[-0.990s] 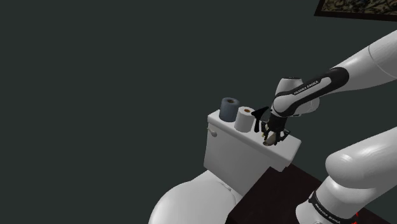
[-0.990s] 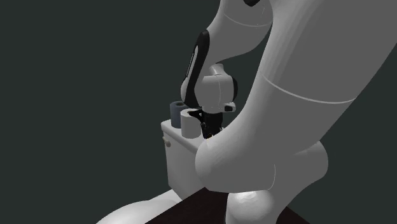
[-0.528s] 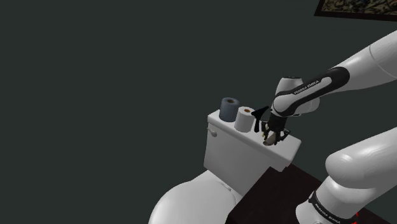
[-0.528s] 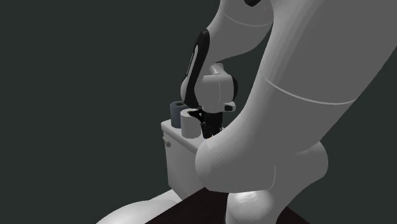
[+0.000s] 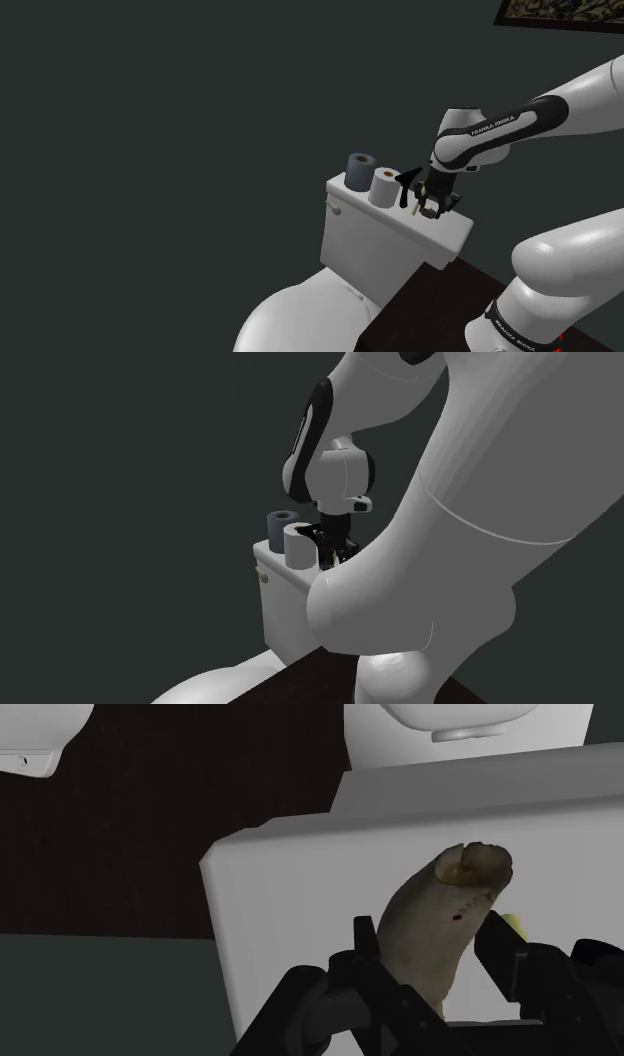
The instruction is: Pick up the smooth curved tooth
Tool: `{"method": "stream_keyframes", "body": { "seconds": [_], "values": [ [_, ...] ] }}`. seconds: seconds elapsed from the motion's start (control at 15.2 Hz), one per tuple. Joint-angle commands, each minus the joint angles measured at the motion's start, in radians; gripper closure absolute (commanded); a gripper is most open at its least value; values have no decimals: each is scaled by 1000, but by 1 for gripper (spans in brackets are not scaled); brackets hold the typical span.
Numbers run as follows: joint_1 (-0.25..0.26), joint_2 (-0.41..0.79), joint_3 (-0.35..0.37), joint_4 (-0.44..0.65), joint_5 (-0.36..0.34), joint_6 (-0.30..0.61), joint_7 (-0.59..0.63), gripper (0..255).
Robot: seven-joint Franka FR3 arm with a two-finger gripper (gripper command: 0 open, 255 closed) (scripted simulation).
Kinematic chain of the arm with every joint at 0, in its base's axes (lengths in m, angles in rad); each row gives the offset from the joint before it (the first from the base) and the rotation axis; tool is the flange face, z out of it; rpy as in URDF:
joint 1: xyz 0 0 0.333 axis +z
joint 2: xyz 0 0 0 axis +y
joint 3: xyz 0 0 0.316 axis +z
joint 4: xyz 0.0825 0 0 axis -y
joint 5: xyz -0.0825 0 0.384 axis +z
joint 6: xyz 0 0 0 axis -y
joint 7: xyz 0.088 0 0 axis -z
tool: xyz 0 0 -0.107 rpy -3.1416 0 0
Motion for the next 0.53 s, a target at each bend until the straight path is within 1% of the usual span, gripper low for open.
{"method": "stream_keyframes", "body": {
  "seconds": [0.0,0.33,0.46],
  "values": [
    [1,-24,-1,16,2,-40,-2,255],
    [3,-74,-3,53,4,-127,-6,255],
    [3,-75,-4,54,4,-130,-6,255]
  ]
}}
